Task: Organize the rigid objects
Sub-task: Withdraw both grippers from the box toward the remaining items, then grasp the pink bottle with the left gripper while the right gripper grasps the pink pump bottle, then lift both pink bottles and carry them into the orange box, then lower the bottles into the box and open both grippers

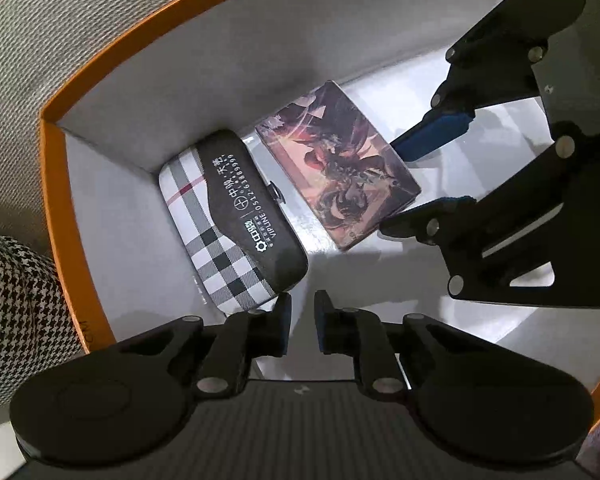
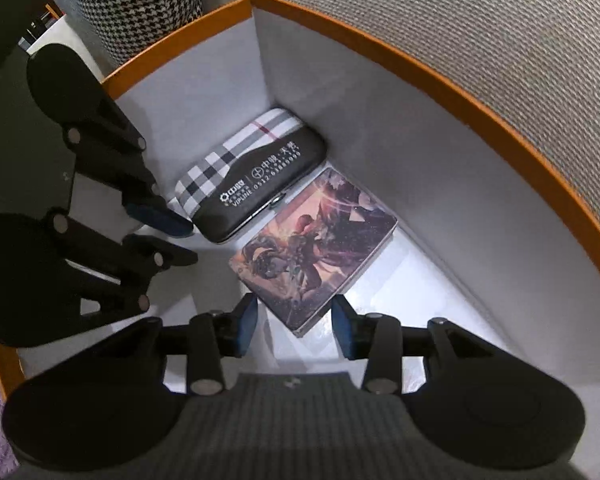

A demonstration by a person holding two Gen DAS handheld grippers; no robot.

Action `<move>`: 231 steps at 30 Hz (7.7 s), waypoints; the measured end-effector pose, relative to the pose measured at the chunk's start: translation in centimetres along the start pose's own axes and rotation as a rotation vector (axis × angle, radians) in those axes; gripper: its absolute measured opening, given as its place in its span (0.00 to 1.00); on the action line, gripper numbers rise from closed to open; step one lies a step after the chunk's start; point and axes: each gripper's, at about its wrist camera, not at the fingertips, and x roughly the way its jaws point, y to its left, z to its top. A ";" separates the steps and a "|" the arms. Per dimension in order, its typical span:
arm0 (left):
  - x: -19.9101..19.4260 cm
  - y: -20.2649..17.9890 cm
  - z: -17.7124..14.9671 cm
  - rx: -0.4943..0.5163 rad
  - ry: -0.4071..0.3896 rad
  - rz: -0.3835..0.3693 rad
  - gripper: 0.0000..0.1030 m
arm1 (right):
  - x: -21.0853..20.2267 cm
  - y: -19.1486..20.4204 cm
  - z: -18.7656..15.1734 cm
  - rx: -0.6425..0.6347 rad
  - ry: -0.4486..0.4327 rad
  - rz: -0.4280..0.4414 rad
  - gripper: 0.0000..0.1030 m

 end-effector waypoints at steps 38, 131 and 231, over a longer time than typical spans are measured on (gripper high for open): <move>-12.2 -2.4 -23.9 -0.542 -0.449 -0.309 0.22 | -14.7 12.5 -18.8 0.479 -0.358 -0.092 0.40; -15.1 -2.3 -26.4 -0.717 -0.756 -0.161 0.60 | -15.9 19.2 -16.0 0.305 -0.489 -0.180 0.26; -6.8 1.7 -1.7 -0.190 -0.414 -0.304 0.38 | -8.0 -1.4 -6.3 0.026 -0.048 -0.203 0.44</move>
